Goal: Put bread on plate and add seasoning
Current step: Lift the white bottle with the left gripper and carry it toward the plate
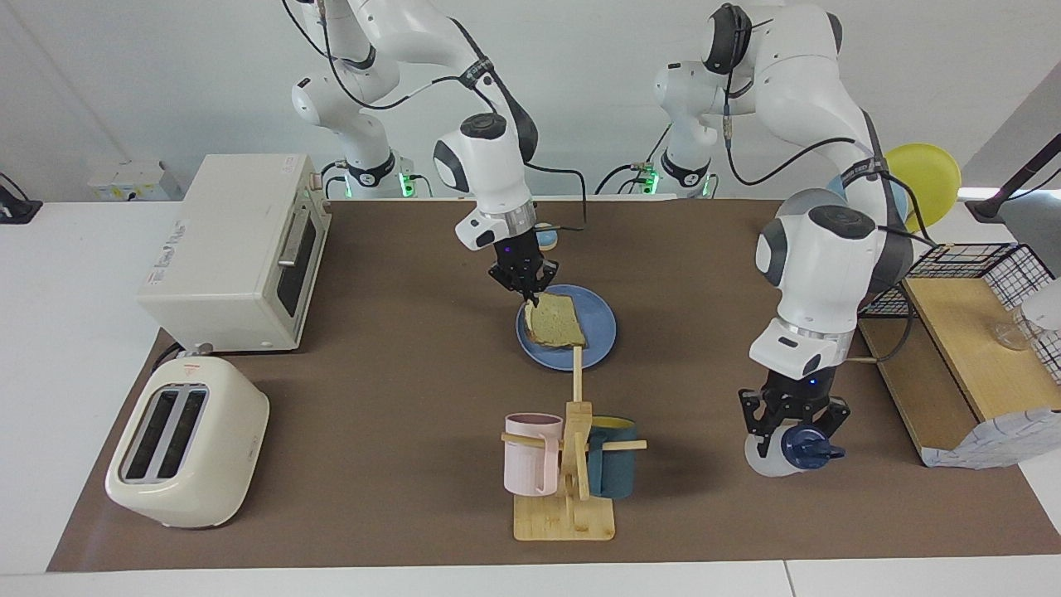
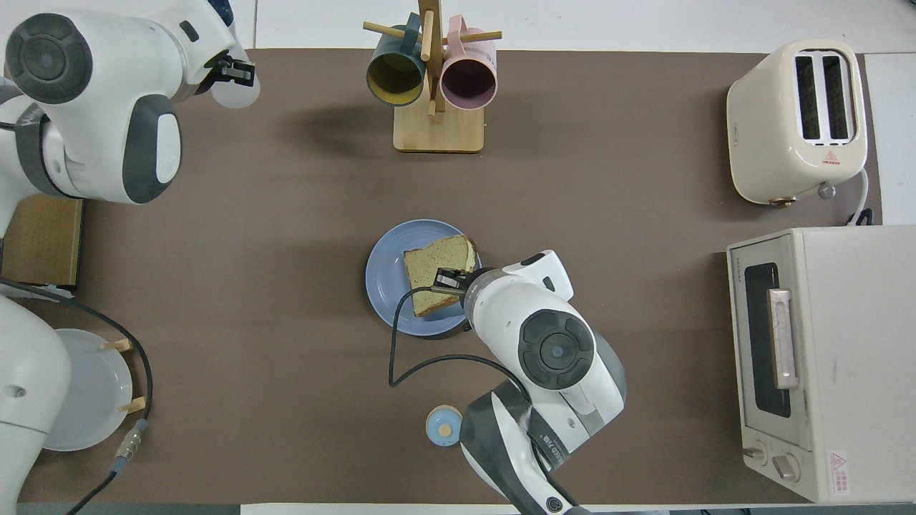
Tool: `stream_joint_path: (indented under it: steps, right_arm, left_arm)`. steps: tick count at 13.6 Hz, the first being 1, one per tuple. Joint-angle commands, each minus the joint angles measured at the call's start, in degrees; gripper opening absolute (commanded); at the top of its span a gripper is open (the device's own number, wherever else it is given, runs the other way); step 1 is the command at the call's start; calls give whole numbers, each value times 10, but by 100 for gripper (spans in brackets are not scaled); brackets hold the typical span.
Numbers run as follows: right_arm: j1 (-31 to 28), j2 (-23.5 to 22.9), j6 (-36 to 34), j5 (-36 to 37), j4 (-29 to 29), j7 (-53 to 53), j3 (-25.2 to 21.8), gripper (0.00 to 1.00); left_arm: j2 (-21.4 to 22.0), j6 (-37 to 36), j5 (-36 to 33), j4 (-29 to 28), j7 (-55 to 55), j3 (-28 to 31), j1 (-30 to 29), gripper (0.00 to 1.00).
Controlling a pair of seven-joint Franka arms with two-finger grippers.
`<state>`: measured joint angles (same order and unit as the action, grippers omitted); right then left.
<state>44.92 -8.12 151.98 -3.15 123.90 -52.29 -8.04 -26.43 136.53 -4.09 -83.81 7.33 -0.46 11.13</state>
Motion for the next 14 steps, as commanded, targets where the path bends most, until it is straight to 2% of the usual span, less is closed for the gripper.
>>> stream_joint_path:
  steps: [1,3,5,8,10,11,12,13,14]
  right_arm:
    - [0,17,6,-4,11,-18,4,99]
    - [-3,14,5,-4,-8,-16,4,100]
    - [-9,18,5,-4,-20,-16,4,100]
    - [-11,24,5,-4,-28,-7,3,100]
    - [-11,24,6,-4,-29,-7,3,100]
    - [-17,28,-11,0,-42,9,1,100]
    - [-29,26,-61,-5,-76,11,3,100]
    - [-33,16,-130,-29,-131,13,4,100]
    - [-33,0,-189,-83,-189,13,3,100]
  left_arm:
    - [94,-93,13,-64,103,-6,1,0]
    - [170,-185,24,-108,234,-6,0,0]
    - [236,-237,64,-150,330,-2,-3,0]
    - [292,-352,67,-169,431,-2,-3,0]
    - [327,-398,68,-195,491,-3,-2,0]
    - [363,-436,71,-236,531,-5,6,0]
    - [377,-435,73,-258,550,-5,16,0]
    - [391,-426,88,-283,555,-4,18,0]
    - [400,-415,102,-302,558,-4,18,0]
